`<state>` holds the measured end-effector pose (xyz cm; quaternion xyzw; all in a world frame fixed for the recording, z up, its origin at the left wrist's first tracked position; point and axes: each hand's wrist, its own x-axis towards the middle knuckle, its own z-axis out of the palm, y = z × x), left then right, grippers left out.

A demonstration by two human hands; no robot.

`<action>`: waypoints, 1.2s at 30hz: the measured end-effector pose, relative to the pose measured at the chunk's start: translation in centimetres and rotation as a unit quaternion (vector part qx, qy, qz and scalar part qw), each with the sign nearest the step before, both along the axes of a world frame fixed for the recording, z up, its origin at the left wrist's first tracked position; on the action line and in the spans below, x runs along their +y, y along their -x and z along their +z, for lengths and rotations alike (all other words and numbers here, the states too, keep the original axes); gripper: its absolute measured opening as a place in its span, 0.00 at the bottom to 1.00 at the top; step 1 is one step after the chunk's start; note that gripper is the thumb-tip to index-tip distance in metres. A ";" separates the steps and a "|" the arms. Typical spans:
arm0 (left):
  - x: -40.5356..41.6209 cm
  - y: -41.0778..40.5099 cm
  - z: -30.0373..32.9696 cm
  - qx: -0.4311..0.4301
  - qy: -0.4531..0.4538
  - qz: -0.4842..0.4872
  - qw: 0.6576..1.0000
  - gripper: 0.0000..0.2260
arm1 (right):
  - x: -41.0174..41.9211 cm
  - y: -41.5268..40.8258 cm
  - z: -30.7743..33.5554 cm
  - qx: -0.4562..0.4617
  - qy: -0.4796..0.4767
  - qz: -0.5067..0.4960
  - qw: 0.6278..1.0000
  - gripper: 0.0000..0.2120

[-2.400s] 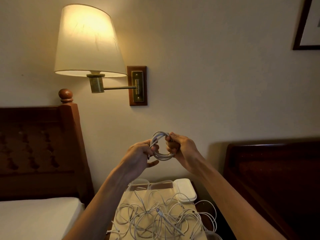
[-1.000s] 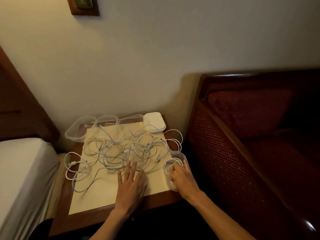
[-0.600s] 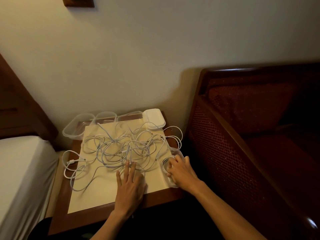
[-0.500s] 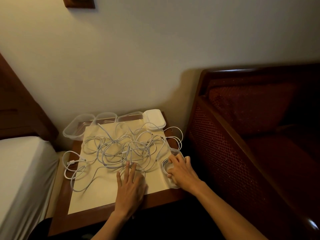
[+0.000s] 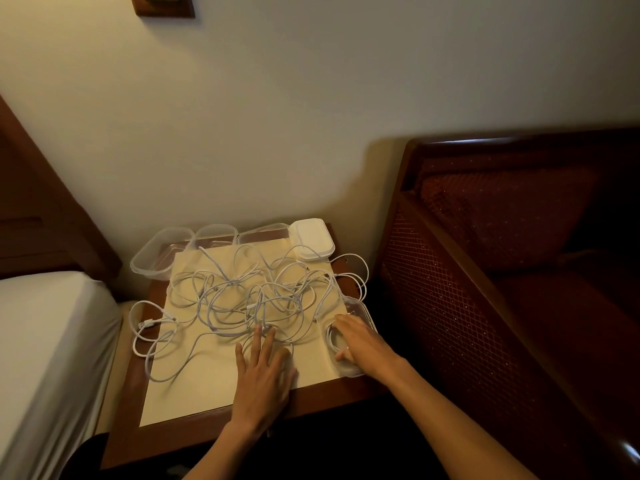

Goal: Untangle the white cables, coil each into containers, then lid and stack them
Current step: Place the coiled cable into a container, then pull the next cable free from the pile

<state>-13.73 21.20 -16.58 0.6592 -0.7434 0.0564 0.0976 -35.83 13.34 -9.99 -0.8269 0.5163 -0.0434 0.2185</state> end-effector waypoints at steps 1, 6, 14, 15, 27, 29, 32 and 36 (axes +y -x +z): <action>0.0 0.0 0.0 0.000 -0.001 0.000 1.000 0.17 | 0.0 -0.1 0.1 0.000 -0.005 -0.013 1.000 0.28; 0.0 -0.1 0.1 -0.009 -0.005 0.004 1.000 0.17 | 0.0 -0.5 0.3 0.066 0.021 0.016 0.997 0.35; 0.1 -0.4 1.2 -0.008 0.008 -0.013 1.000 0.14 | -0.2 0.6 1.7 0.031 0.018 0.030 0.999 0.35; 0.1 -0.5 1.1 0.004 0.018 -0.020 1.000 0.13 | -0.4 0.8 2.0 0.013 0.029 0.026 0.999 0.31; -2.1 -1.1 9.1 0.211 0.238 -0.036 0.947 0.06 | -2.9 -4.5 6.5 -0.110 0.143 -0.008 0.984 0.18; -2.8 -2.3 9.9 0.240 0.196 -0.002 0.951 0.14 | -4.0 -5.0 6.6 -0.042 0.116 -0.016 0.992 0.19; -4.2 -4.6 9.9 0.191 0.076 0.004 0.979 0.30 | -5.6 -5.1 6.6 0.052 0.081 -0.015 0.995 0.16; -5.5 -6.1 9.7 0.184 -0.006 -0.069 0.980 0.22 | -7.0 -6.8 6.4 -0.059 0.019 -0.060 0.996 0.08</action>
